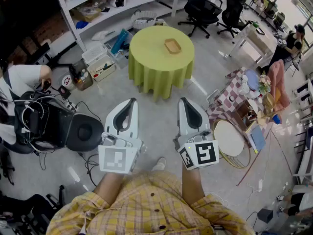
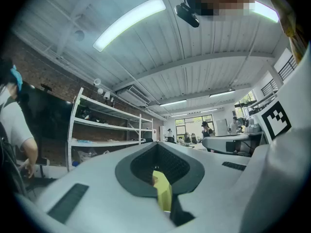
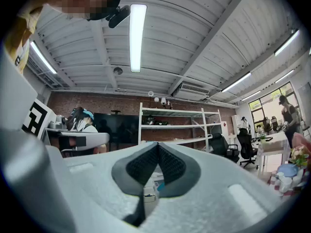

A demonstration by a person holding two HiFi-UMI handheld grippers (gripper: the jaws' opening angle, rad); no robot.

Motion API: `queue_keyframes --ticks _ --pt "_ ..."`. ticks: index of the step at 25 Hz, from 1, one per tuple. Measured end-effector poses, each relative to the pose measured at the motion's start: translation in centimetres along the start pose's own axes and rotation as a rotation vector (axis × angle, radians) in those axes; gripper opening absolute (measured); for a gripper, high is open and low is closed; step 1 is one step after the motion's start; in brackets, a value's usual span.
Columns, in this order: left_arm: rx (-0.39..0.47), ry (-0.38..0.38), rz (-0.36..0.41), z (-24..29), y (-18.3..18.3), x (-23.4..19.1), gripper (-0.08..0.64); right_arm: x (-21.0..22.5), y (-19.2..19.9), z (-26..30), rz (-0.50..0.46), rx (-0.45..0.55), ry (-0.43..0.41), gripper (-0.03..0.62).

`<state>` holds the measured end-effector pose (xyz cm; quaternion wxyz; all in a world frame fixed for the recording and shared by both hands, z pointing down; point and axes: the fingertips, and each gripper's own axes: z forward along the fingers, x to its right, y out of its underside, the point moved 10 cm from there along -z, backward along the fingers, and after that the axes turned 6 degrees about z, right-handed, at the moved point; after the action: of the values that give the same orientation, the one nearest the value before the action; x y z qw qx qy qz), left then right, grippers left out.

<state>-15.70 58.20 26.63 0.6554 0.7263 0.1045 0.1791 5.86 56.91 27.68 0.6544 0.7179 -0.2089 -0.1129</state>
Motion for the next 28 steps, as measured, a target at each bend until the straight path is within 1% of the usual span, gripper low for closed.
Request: queue_keyframes --ticks 3,6,7,10,13,15,17,19,22,26,28 --pt "0.017 0.008 0.016 0.3 1.2 0.4 0.006 0.8 0.7 -0.2 -0.005 0.010 0.004 -0.003" --pt "0.047 0.025 0.047 1.1 3.6 1.2 0.005 2.3 3.5 -0.2 -0.028 0.009 0.014 -0.003" --pt "0.041 0.030 0.049 1.4 4.6 1.7 0.005 3.0 4.9 -0.2 -0.034 0.002 0.024 -0.003" --pt "0.003 0.033 0.024 2.0 7.7 2.7 0.005 5.1 8.2 -1.0 -0.031 -0.014 0.045 -0.003" --pt "0.003 0.049 0.049 2.3 10.6 3.1 0.006 6.9 9.2 -1.7 -0.023 -0.002 0.013 -0.003" --pt "-0.011 0.045 0.055 2.7 12.2 4.1 0.005 8.3 10.2 -2.1 -0.025 -0.013 0.001 -0.003" --pt "-0.029 0.043 0.054 3.1 13.8 5.3 0.005 9.9 11.4 -2.6 0.013 -0.025 0.008 -0.003" --pt "-0.044 0.060 0.040 3.8 14.8 6.4 0.005 11.1 12.1 -2.9 0.042 -0.019 0.009 -0.003" --pt "-0.072 0.047 0.013 4.5 16.5 8.0 0.005 11.9 12.9 -3.2 0.007 -0.015 -0.015 -0.003" --pt "-0.082 0.044 0.024 5.3 16.7 8.6 0.005 12.4 14.2 -2.7 0.003 -0.042 -0.029 -0.003" --pt "-0.086 0.037 0.015 5.6 17.0 8.6 0.005 12.6 14.8 -2.1 0.012 -0.050 -0.045 -0.003"
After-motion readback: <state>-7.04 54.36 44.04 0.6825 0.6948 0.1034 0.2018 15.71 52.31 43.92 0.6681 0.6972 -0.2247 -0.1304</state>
